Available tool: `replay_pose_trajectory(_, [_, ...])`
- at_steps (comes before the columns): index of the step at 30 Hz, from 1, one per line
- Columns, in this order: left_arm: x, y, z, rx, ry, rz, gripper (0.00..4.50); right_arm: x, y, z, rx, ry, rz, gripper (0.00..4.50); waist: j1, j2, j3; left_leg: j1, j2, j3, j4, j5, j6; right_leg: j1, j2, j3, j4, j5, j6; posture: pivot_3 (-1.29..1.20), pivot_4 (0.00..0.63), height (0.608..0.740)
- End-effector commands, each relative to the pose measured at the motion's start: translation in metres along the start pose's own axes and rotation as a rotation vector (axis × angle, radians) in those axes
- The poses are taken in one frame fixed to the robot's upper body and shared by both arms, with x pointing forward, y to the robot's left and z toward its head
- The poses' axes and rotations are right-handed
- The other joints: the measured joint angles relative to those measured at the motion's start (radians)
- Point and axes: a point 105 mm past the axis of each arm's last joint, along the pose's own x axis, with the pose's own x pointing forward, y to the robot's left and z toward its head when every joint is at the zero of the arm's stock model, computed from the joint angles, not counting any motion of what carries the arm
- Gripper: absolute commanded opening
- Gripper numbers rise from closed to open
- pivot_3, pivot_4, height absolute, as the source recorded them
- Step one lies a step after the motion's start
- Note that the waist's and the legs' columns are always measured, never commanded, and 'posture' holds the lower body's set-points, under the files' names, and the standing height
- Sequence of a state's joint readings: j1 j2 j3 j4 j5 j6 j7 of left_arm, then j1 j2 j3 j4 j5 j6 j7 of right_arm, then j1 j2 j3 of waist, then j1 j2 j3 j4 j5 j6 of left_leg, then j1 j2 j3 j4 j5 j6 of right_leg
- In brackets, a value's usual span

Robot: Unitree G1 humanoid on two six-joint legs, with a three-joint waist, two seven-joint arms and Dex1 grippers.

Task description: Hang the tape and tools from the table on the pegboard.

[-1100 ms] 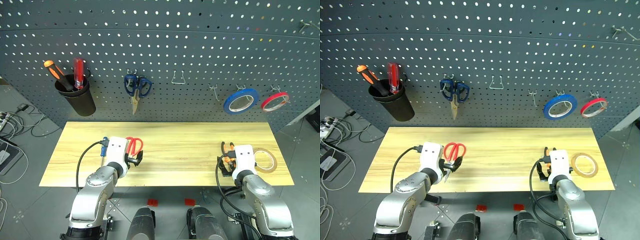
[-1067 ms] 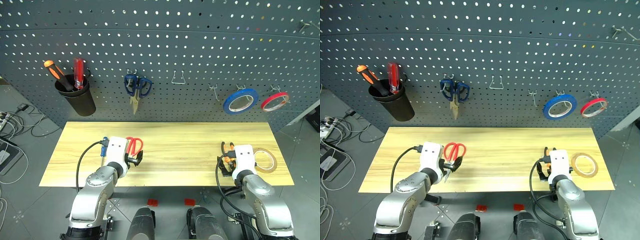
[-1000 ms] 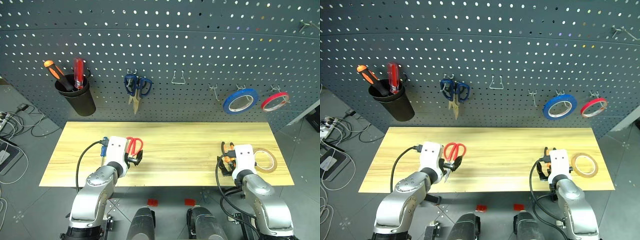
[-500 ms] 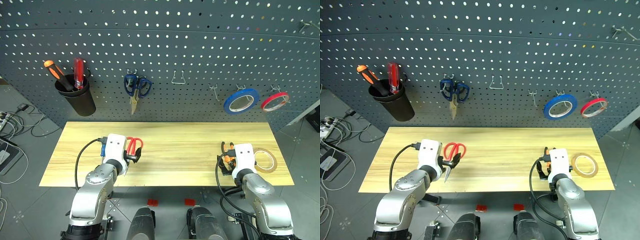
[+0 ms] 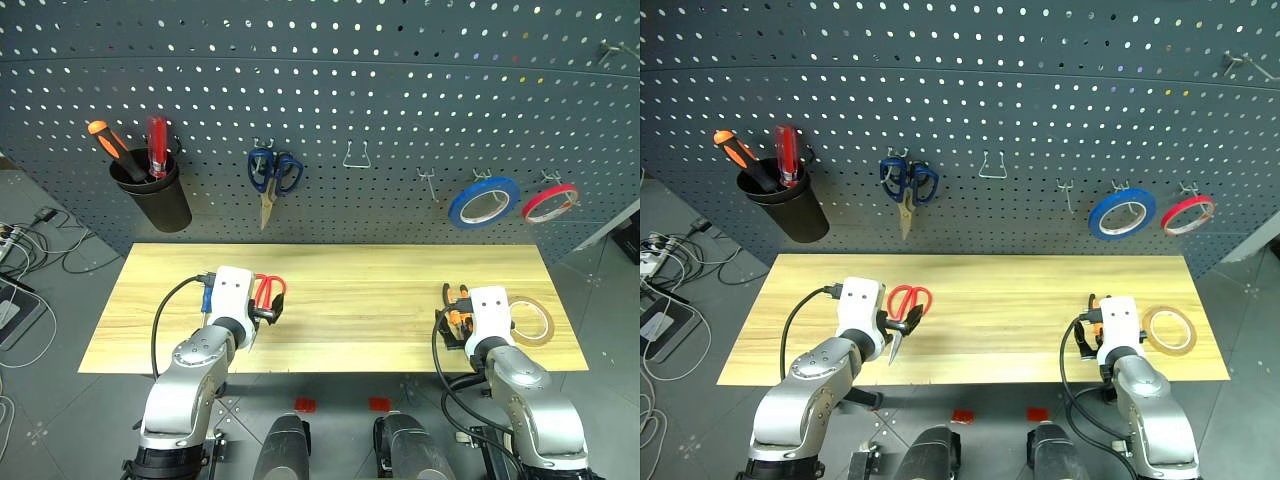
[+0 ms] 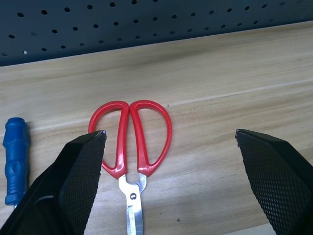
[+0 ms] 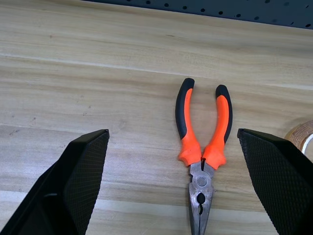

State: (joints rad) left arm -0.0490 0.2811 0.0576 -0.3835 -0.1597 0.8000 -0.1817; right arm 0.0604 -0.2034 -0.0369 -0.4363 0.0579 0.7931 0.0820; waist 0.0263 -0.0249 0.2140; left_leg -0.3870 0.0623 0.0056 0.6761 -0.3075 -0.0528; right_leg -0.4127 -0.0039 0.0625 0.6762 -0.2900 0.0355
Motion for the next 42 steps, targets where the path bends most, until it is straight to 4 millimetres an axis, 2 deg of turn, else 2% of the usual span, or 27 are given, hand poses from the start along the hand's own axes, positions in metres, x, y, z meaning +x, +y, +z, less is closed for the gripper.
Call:
replay_pose_trajectory(1, [-0.001, 0.002, 0.007, 0.000, -0.030, 0.009, 4.47, -0.003, -0.004, 0.008, -0.010, -0.035, -0.018, 4.50, 0.000, 0.000, 0.000, 0.000, 0.000, 0.000, 0.000, 0.000, 0.000, 0.000, 0.000, 0.000, 0.000, 0.000, 0.000, 0.15, 0.233, 0.740])
replay_pose_trajectory(8, [0.001, -0.007, 0.006, -0.001, -0.026, -0.028, 4.47, -0.004, -0.008, 0.007, -0.017, -0.029, -0.020, 4.50, 0.000, 0.000, 0.003, 0.000, 0.000, 0.000, 0.000, 0.000, 0.000, 0.000, 0.000, 0.000, 0.000, 0.000, 0.000, 0.14, 0.243, 0.740])
replay_pose_trajectory(13, [0.011, -0.022, 0.021, 0.008, -0.070, -0.095, 4.47, -0.005, -0.022, 0.006, -0.024, -0.030, -0.052, 4.50, 0.000, 0.001, 0.015, 0.000, 0.000, 0.000, 0.000, 0.000, 0.000, 0.000, 0.000, 0.000, 0.000, 0.000, 0.000, 0.11, 0.259, 0.740])
replay_pose_trajectory(18, [0.019, -0.054, 0.036, 0.103, -0.114, -0.256, 4.47, -0.008, -0.040, 0.011, -0.028, -0.041, -0.100, 4.50, -0.005, 0.003, 0.028, 0.000, 0.000, 0.000, 0.000, 0.000, 0.000, 0.000, 0.000, 0.000, 0.000, 0.000, 0.000, 0.06, 0.278, 0.740])
replay_pose_trajectory(22, [0.019, -0.106, 0.057, 0.220, -0.206, -0.555, 4.47, -0.009, -0.055, 0.015, -0.031, -0.046, -0.135, 4.50, -0.007, 0.004, 0.041, -0.001, -0.001, 0.000, 0.000, 0.001, -0.001, -0.001, 0.000, 0.000, 0.001, 0.000, 0.000, 0.01, 0.304, 0.740])
replay_pose_trajectory(30, [0.014, -0.179, 0.089, 0.314, -0.339, -0.966, 4.47, -0.003, -0.067, 0.019, -0.041, -0.055, -0.138, 4.50, -0.035, 0.006, 0.081, -0.005, -0.001, 0.002, 0.002, 0.001, -0.002, -0.004, 0.000, 0.000, 0.002, 0.000, 0.000, -0.07, 0.362, 0.740])
replay_pose_trajectory(36, [0.011, -0.213, 0.098, 0.389, -0.415, -1.153, 4.47, 0.004, -0.078, 0.023, -0.034, -0.066, -0.135, 4.50, -0.059, 0.007, 0.125, -0.010, -0.001, 0.004, 0.003, 0.004, -0.005, -0.009, 0.000, 0.001, 0.004, 0.000, 0.000, -0.11, 0.435, 0.740])
replay_pose_trajectory(42, [0.015, -0.226, 0.096, 0.522, -0.500, -1.218, 4.47, 0.017, -0.089, 0.034, 0.008, -0.080, -0.153, 4.50, -0.073, 0.008, 0.177, -0.010, -0.001, 0.005, 0.003, 0.004, -0.005, -0.010, 0.000, 0.002, 0.004, 0.000, 0.001, -0.11, 0.485, 0.740])
